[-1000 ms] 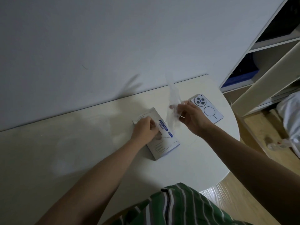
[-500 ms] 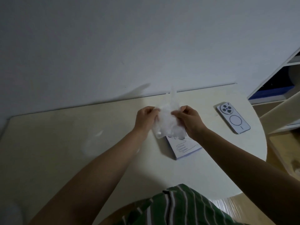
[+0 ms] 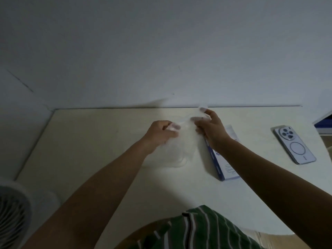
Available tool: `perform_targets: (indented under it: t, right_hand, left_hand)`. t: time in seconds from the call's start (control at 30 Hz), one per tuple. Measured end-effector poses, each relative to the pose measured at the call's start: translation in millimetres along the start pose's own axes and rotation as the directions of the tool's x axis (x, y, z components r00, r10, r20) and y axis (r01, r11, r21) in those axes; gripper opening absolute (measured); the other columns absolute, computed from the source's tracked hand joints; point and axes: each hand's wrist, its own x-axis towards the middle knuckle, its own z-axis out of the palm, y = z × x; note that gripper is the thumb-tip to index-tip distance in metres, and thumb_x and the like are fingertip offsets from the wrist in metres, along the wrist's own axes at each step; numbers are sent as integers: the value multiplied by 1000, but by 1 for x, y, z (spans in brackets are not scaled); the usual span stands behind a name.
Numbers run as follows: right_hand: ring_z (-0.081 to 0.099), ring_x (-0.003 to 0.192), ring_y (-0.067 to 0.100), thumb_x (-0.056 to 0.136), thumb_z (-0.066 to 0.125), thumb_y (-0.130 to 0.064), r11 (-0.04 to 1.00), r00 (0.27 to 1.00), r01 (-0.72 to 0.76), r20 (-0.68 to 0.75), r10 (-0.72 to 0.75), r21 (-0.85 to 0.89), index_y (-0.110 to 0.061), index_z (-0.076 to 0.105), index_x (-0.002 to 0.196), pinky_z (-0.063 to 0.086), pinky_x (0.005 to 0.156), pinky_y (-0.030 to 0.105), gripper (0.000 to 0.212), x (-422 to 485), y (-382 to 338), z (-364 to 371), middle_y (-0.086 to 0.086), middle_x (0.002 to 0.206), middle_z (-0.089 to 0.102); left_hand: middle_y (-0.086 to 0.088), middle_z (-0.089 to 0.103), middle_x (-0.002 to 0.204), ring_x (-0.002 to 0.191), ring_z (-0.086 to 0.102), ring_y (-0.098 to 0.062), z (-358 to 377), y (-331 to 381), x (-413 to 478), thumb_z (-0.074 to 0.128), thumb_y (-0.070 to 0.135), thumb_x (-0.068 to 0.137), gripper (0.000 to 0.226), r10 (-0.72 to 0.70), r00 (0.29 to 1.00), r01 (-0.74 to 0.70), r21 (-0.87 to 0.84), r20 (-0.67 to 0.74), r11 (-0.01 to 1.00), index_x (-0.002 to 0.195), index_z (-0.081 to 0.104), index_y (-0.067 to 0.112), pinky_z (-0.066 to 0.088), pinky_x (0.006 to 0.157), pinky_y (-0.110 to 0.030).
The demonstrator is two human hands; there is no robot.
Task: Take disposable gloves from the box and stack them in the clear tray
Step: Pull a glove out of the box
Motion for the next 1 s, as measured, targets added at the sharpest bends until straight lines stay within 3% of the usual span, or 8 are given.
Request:
perform_targets:
  t: [0.1,0.2,0.4,0.6,0.73,0.8,0.9,1.0]
  right_hand:
    - [56,53,11,91,49,10,997,997,68,41,-67,-29,-9,43,133,50,54,23,46,-2,2,16,14,103,66]
    - [62,62,18,92,46,11,993,993,114,40,-113,-16,-9,39,134,55,62,28,47,-4,6,34,18,110,62]
    - [68,79,22,88,51,13,978,979,196,73,-191,-76,-18,34,133,54,68,27,58,-8,19,64,16,115,57]
    - [69,81,24,85,56,16,963,980,168,141,-141,-209,-9,29,141,59,72,31,67,-21,31,71,19,116,55]
    - [68,92,32,84,55,18,970,979,125,184,-87,-208,-12,32,140,59,79,38,68,-27,34,71,19,117,53]
    - [65,99,34,84,58,17,974,975,105,211,-62,-199,-15,35,138,58,81,39,67,-27,36,73,19,119,52]
    - [65,103,28,91,60,-4,999,977,21,211,-10,-50,-17,43,136,56,86,38,49,-20,34,74,17,120,60]
    - [68,101,26,95,59,-22,998,980,-44,195,32,53,-10,57,125,54,83,36,33,-7,28,71,15,113,69]
  left_hand:
    - [2,53,73,57,48,-8,-28,-13,-1,73,3,80,24,-14,969,-5,-78,-245,997,101,67,12,42,48,-16]
    - [-5,56,90,64,54,-13,-42,-21,2,75,14,81,43,-173,865,38,-283,-471,958,118,56,6,52,62,-25]
    - [-12,68,80,65,63,-22,-45,-25,-1,80,46,73,50,-465,879,333,-558,-108,760,91,61,3,59,74,-35]
    - [-9,66,78,64,62,-18,-42,-29,5,64,14,90,10,-464,853,141,-751,-239,645,93,64,4,54,62,-28]
    - [-10,65,76,64,61,-19,-54,-33,5,71,26,86,22,-388,922,193,-855,-11,482,85,60,7,53,63,-29]
    - [-5,60,61,52,57,-15,-51,-35,5,70,22,87,19,-354,935,226,-823,33,521,80,58,8,50,54,-25]
    - [5,47,46,38,49,-9,-48,-40,6,71,13,86,13,-274,959,155,-675,-73,721,75,64,12,40,41,-21]
    - [5,40,43,34,41,-8,-54,-46,3,68,16,89,6,-196,978,131,-535,-66,835,87,74,17,28,38,-14]
